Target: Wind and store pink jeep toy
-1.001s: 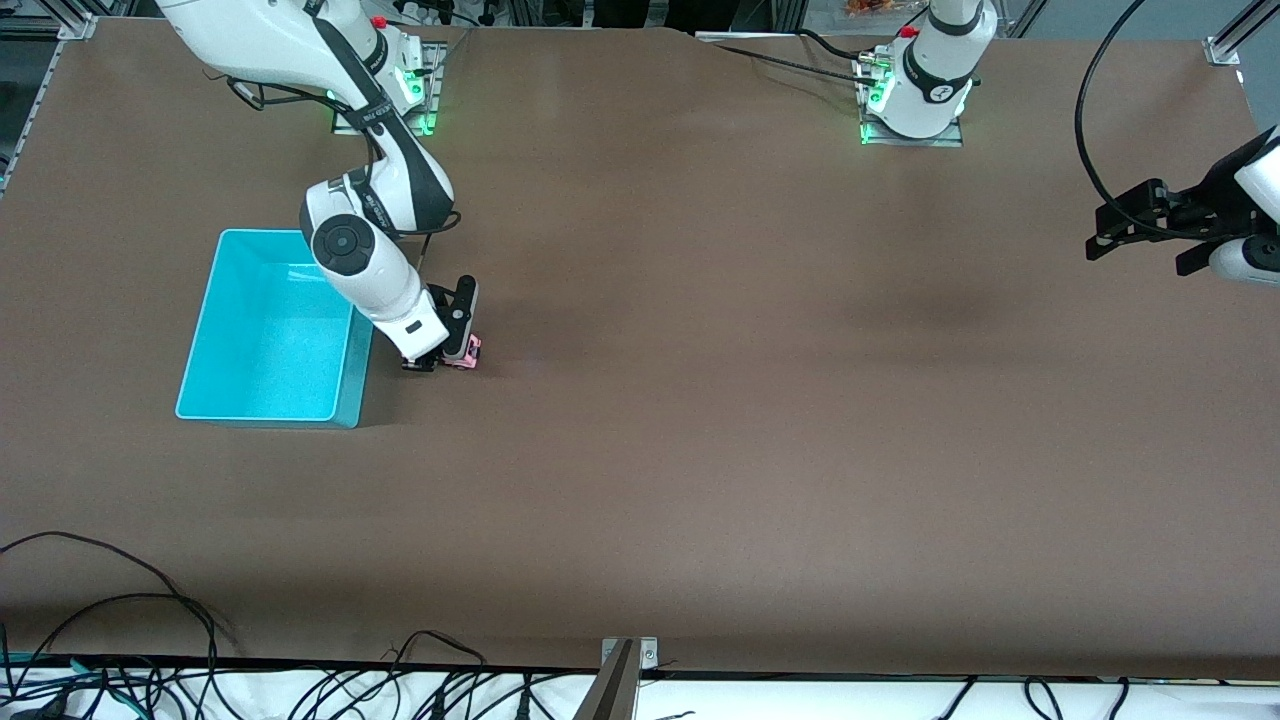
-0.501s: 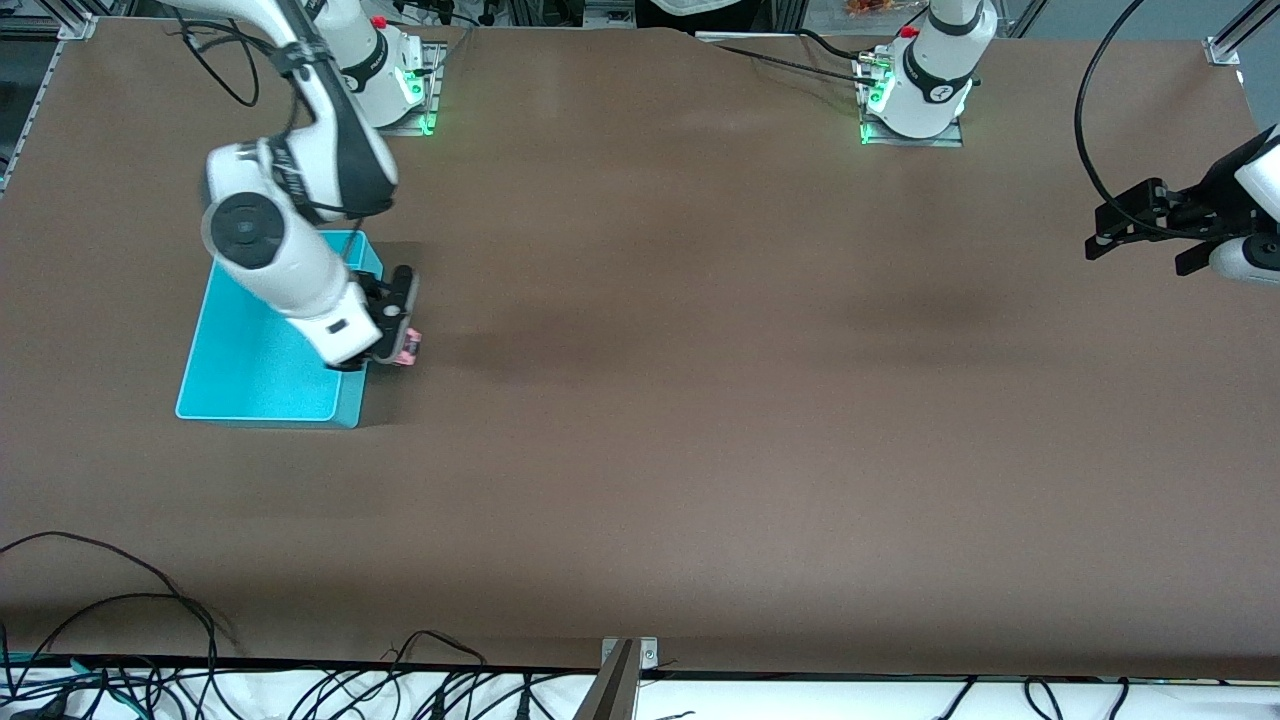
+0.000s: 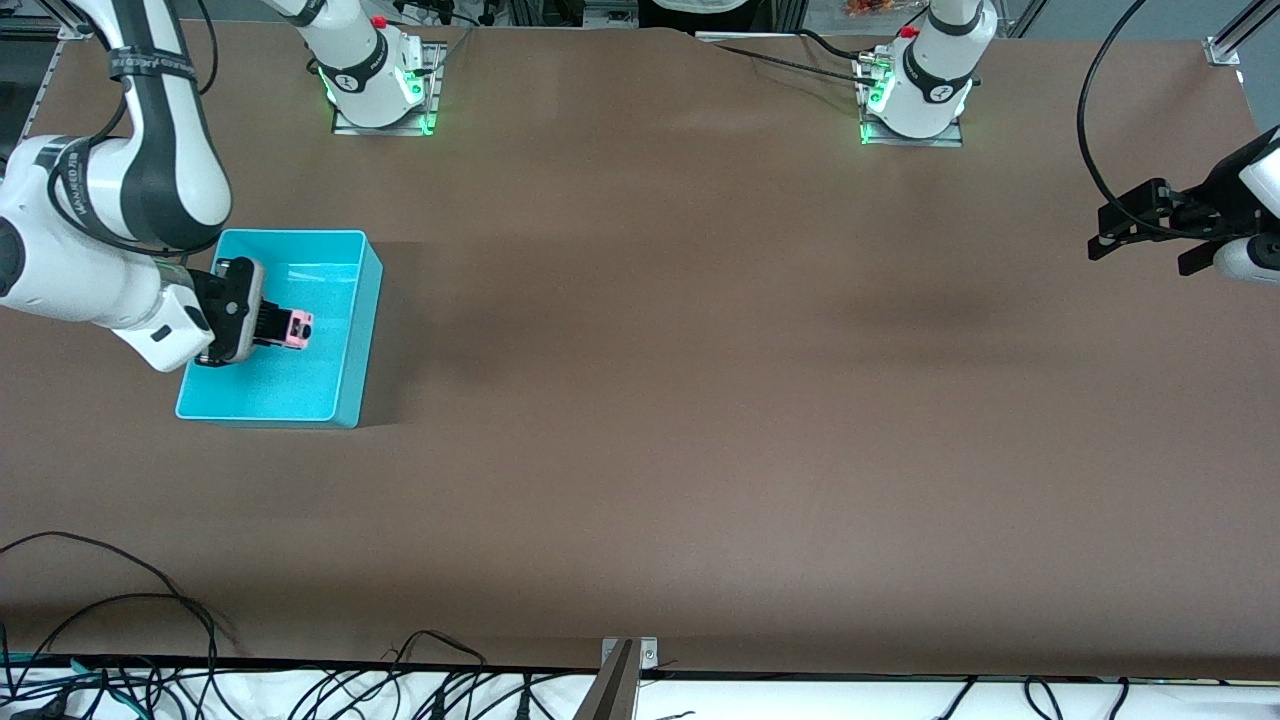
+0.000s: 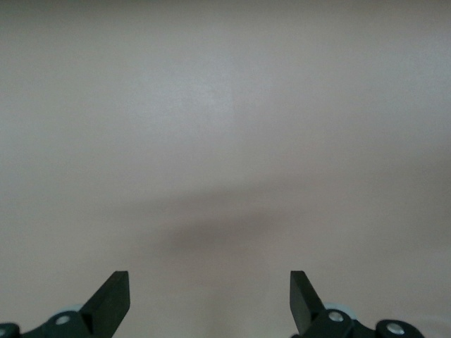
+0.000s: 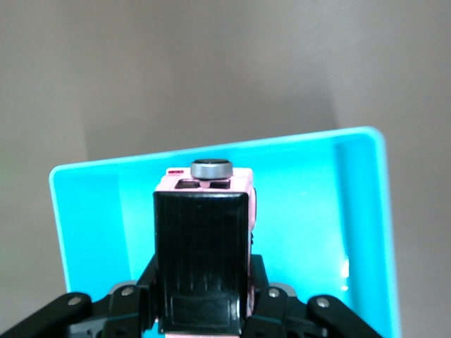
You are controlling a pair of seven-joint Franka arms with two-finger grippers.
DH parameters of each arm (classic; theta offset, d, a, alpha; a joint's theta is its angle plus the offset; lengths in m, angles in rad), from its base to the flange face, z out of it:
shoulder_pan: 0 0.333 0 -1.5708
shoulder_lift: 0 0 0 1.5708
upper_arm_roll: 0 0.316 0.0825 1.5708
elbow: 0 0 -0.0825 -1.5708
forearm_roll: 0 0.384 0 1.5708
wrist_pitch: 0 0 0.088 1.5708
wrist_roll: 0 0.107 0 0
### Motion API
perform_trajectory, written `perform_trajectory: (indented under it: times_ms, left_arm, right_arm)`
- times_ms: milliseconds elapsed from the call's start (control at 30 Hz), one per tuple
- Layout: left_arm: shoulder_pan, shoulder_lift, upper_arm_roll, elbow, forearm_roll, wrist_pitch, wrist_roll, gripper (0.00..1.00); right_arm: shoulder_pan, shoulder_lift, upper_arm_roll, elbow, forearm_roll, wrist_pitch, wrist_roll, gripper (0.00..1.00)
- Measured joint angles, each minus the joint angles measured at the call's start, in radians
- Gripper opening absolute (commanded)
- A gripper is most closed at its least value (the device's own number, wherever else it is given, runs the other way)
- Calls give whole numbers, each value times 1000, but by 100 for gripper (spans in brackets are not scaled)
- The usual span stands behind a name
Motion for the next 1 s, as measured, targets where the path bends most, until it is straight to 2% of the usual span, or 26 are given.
perform_trajectory:
  times_ms: [134,401,835,935,1001]
  left_arm:
    - [2,0,1,0,0,0,0,100]
    - [2,3,-2,0,4,-3,0,100]
    - [-18,12,-12,0,60,-22,0,100]
    - [-18,12,-15,0,60,-34,0,100]
    - [-18,11,-17,0,60,-38,0,100]
  right_arm:
    - [1,-6,-16,-75,1,40,-3,18]
    - [1,-41,-31,-290,1,267,-63,18]
    - [2,-44,-42,-455,1,423,-91,19]
    - [2,-44,-42,-470,1,433,-94,22]
    - [2,-45,-42,-476,1,437,-95,34]
